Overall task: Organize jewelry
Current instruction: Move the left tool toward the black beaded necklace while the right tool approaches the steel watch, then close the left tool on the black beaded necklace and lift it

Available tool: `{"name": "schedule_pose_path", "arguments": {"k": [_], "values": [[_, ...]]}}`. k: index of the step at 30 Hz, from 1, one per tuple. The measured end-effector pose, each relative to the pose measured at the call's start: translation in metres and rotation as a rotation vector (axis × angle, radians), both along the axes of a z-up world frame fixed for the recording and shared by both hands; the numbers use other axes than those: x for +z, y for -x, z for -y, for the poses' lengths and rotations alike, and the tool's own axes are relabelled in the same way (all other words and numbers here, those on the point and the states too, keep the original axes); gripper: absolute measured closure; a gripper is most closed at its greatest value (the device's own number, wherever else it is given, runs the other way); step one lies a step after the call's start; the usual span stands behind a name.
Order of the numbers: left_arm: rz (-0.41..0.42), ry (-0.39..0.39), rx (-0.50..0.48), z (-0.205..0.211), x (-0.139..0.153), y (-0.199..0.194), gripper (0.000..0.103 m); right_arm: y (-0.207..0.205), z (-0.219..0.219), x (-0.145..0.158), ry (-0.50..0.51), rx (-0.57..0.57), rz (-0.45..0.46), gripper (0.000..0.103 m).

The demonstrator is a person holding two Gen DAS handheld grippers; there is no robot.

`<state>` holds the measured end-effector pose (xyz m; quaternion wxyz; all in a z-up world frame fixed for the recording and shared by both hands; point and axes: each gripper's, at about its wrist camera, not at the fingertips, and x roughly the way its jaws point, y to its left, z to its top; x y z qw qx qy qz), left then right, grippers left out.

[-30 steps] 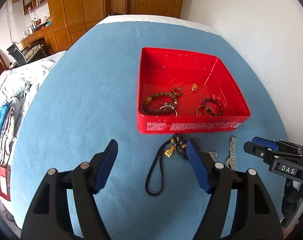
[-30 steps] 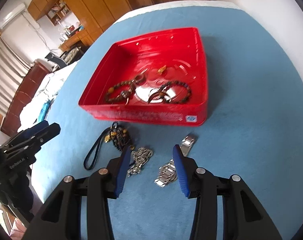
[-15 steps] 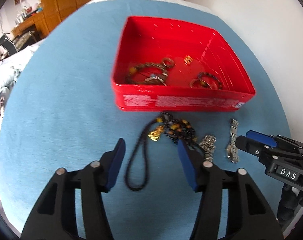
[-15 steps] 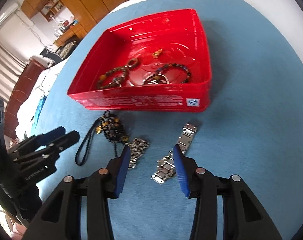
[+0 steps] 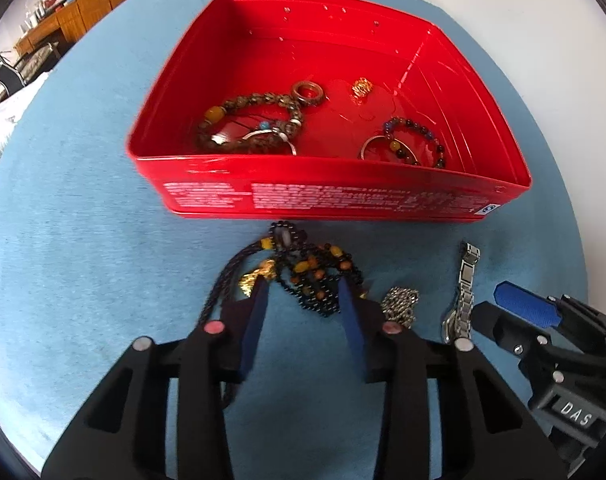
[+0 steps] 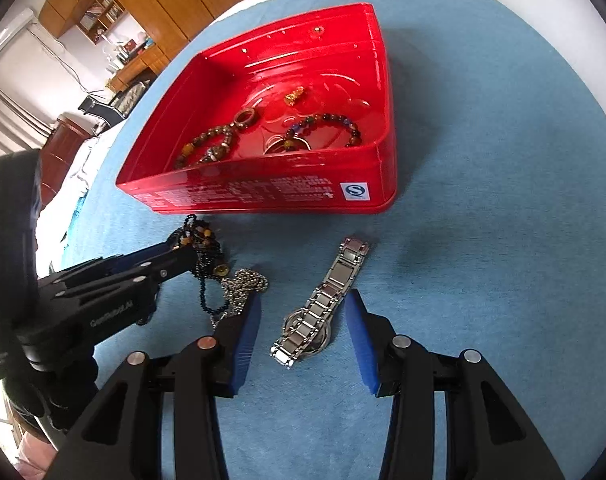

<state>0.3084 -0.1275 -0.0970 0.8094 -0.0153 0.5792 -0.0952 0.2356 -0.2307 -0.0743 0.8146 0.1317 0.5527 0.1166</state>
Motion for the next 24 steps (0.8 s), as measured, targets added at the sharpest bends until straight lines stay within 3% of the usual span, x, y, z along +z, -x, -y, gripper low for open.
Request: {"name": "schedule_pose_path", "arguments": {"k": [5,7,13,24], "values": [[-0.018,0.005,-0.001,0.006,-0.007,-0.006,0.079,-0.001,0.003,-0.003,-0.006,0.003,-0.002,0.059],[-0.014,-0.012,0.006,0.006,-0.008,-0.008,0.097,-0.002,0.003,-0.004,-0.005,0.003,-0.004,0.059],[-0.009,0.031,-0.007,-0.001,-0.001,-0.006,0.101,-0.004,0.001,-0.005,-0.007,0.004,-0.010,0.059],[0.059,0.088,-0.084,-0.027,0.044,0.039,0.101,0.005,-0.001,0.004,-0.006,-0.001,0.005,0.059]]}}
